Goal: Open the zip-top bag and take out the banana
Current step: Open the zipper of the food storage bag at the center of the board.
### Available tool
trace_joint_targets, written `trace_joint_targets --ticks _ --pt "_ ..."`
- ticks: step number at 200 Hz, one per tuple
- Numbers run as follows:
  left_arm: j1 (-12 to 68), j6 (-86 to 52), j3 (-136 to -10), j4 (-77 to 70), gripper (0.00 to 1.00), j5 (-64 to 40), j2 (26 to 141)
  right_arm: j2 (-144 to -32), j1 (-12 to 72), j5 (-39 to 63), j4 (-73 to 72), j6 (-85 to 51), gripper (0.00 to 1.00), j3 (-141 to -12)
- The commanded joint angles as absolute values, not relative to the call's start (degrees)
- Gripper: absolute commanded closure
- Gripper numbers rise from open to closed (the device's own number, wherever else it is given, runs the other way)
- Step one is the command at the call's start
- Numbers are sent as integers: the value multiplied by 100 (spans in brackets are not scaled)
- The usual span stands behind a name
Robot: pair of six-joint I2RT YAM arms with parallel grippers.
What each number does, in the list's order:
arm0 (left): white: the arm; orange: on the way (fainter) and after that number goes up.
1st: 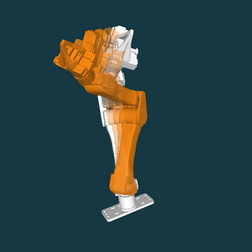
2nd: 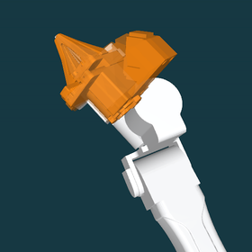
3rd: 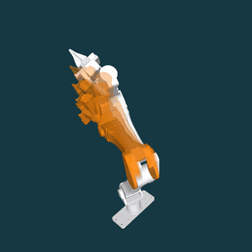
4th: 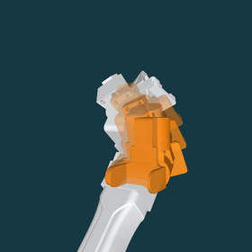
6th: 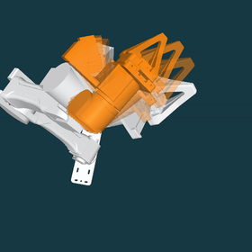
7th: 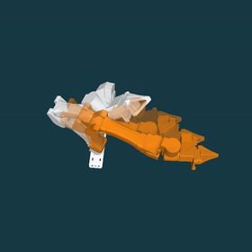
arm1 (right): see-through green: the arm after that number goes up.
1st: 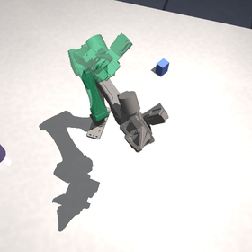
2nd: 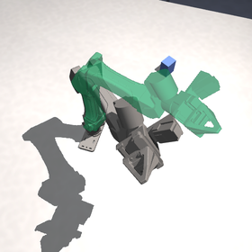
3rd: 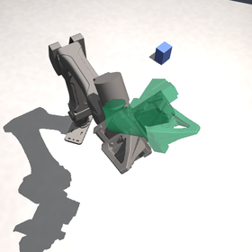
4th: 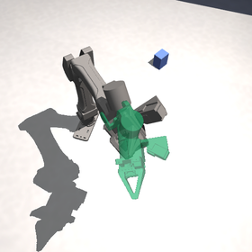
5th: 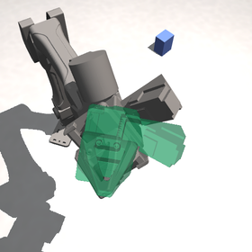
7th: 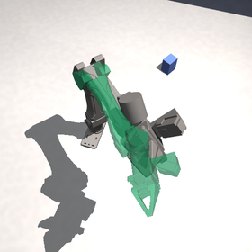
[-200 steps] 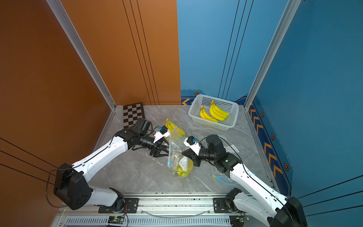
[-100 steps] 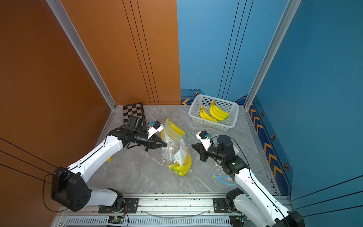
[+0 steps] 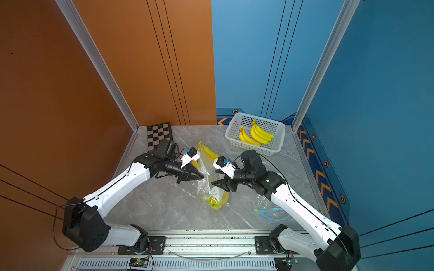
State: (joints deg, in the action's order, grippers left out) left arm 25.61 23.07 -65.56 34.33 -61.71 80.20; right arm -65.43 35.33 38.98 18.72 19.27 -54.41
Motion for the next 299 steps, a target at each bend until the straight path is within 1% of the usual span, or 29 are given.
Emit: trace_joint_targets --ticks 1,24,42,53,68,75,77,80,85,88,92,107,112,129,140,158,172,187,197,212,220,236,241,245,257,263,271,279,299 --pt "2628 2702 -6761 3608 100 -6627 8090 -6932 3587 3995 2285 2370 39 -5714" --pt "2652 2720 -6807 3607 100 -6639 8129 -7205 3666 3994 2278 2451 39 -5818" --pt "2696 2713 -6824 3612 100 -6649 8147 -7381 3697 3990 2231 2439 46 -5863" --pt "2707 2707 -6812 3610 100 -6621 8135 -7434 3710 4002 2165 2389 59 -5910" --pt "2699 2689 -6778 3637 100 -6535 8116 -7414 3726 3931 2098 2330 89 -5901" --pt "2690 2662 -6761 3653 100 -6485 8104 -7348 3738 3888 2063 2326 100 -5869" --pt "2685 2641 -6759 3656 99 -6462 8099 -7332 3736 3879 2054 2324 100 -5857" --pt "2677 2604 -6759 3656 91 -6435 8095 -7304 3740 3862 2044 2326 100 -5835" --pt "2657 2526 -6759 3655 73 -6372 8085 -7256 3728 3843 2039 2319 100 -5808" --pt "2643 2482 -6759 3655 58 -6340 8081 -7225 3722 3830 2043 2316 100 -5790" --pt "2623 2436 -6761 3650 47 -6310 8073 -7182 3722 3823 2039 2304 100 -5769" --pt "2517 2382 -6728 3656 28 -6300 8017 -7025 3694 3815 2048 2269 100 -5669" --pt "2490 2382 -6724 3665 24 -6290 8002 -6979 3671 3823 2046 2259 100 -5627" --pt "2444 2358 -6733 3665 19 -6306 8006 -6816 3649 3755 2023 2237 100 -5489" --pt "2443 2351 -6756 3661 18 -6333 8027 -6730 3654 3744 1997 2195 100 -5421" --pt "2448 2355 -6810 3664 25 -6483 8100 -6662 3664 3731 1943 2118 100 -5353" --pt "2465 2347 -6860 3665 34 -6604 8168 -6649 3689 3719 1927 2096 100 -5344" --pt "2518 2275 -6911 3658 35 -6627 8242 -6658 3731 3687 1916 2083 100 -5352" --pt "2559 2201 -6947 3665 33 -6600 8302 -6672 3760 3667 1920 2083 100 -5361" --pt "2605 2081 -6978 3665 18 -6514 8340 -6694 3809 3615 1933 2091 100 -5364" --pt "2618 2066 -6987 3665 16 -6498 8336 -6701 3831 3582 1942 2101 100 -5368" --pt "2628 2050 -6998 3665 21 -6530 8357 -6717 3862 3560 1949 2114 100 -5378" --pt "2628 2040 -7009 3665 26 -6547 8379 -6720 3880 3547 1959 2118 100 -5386" --pt "2628 2031 -7013 3665 35 -6593 8399 -6724 3891 3538 1968 2126 100 -5388" --pt "2604 1994 -7046 3664 72 -6697 8467 -6724 3905 3518 1962 2129 100 -5396" --pt "2587 1954 -7062 3662 80 -6725 8489 -6715 3907 3499 1960 2128 100 -5377" --pt "2567 1943 -7061 3665 86 -6742 8491 -6698 3898 3456 1952 2119 100 -5346" --pt "2543 1963 -7054 3657 100 -6721 8461 -6661 3870 3438 1919 2080 100 -5291" --pt "2408 2032 -6979 3660 100 -6584 8274 -6421 3683 3357 1557 1766 100 -5012"
